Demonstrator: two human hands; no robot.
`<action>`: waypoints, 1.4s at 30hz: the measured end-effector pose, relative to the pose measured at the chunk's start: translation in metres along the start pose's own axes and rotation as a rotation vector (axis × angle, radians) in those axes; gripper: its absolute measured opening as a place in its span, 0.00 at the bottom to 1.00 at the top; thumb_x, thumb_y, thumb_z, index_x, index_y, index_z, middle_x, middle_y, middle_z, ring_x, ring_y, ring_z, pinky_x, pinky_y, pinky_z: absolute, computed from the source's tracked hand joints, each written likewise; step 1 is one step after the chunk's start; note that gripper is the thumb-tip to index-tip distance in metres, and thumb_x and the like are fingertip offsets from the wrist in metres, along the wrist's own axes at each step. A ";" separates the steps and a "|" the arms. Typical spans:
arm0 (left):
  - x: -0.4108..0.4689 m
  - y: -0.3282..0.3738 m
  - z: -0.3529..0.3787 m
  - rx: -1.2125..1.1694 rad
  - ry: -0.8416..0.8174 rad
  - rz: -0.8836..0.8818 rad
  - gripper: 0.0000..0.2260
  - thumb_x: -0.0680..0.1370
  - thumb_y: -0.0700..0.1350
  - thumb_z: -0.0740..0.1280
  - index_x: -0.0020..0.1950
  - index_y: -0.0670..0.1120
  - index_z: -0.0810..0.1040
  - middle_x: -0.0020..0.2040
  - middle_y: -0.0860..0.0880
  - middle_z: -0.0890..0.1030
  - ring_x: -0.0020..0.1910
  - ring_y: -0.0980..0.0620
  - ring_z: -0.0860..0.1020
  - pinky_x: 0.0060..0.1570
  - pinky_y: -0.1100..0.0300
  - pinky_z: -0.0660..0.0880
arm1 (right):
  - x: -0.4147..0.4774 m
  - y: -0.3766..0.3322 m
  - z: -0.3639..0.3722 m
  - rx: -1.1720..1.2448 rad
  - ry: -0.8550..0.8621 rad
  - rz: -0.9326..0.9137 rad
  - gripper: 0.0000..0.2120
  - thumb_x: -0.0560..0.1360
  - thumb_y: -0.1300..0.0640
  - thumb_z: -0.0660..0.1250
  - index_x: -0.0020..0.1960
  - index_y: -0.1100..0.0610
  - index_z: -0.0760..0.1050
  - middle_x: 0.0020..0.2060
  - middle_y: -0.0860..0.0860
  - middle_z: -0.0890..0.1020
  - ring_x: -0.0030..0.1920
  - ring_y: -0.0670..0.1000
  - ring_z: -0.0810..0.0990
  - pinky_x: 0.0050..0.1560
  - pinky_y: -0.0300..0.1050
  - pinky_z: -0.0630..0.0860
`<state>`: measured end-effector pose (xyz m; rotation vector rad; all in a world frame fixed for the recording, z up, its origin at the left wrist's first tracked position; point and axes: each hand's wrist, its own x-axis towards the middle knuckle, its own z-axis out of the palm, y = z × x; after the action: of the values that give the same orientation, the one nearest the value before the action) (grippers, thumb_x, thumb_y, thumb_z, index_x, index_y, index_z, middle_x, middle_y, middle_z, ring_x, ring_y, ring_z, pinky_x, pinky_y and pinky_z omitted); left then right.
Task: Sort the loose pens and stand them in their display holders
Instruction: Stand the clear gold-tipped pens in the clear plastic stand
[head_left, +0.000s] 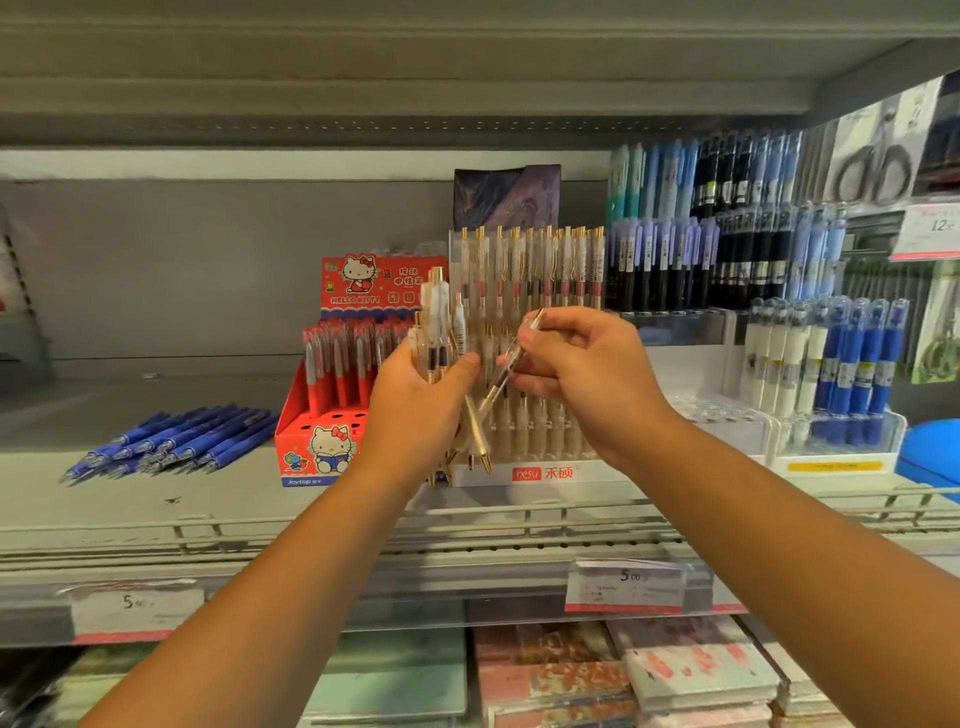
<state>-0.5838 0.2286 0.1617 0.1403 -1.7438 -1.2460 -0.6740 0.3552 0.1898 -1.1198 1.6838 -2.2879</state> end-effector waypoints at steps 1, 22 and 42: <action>0.000 0.000 -0.004 0.008 0.015 -0.008 0.03 0.79 0.45 0.69 0.50 0.53 0.79 0.42 0.59 0.84 0.39 0.62 0.82 0.38 0.66 0.74 | 0.000 0.001 0.003 0.003 0.003 -0.007 0.04 0.76 0.65 0.69 0.50 0.59 0.80 0.39 0.55 0.85 0.41 0.54 0.86 0.42 0.48 0.84; -0.001 0.000 -0.021 -0.005 0.055 -0.036 0.08 0.78 0.46 0.70 0.47 0.60 0.77 0.40 0.68 0.82 0.42 0.69 0.80 0.33 0.77 0.71 | 0.027 0.016 0.018 -0.297 0.234 -0.305 0.09 0.75 0.56 0.72 0.50 0.50 0.73 0.43 0.47 0.80 0.44 0.47 0.82 0.35 0.45 0.83; -0.006 0.005 -0.020 -0.051 0.046 -0.002 0.09 0.79 0.43 0.69 0.47 0.59 0.78 0.40 0.57 0.85 0.36 0.58 0.83 0.33 0.65 0.79 | 0.026 0.033 0.032 -0.769 -0.042 -0.381 0.12 0.72 0.53 0.75 0.47 0.52 0.73 0.39 0.45 0.78 0.39 0.43 0.78 0.41 0.36 0.76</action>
<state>-0.5641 0.2208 0.1621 0.1396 -1.6715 -1.2775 -0.6852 0.3041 0.1785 -1.7201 2.6214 -1.7536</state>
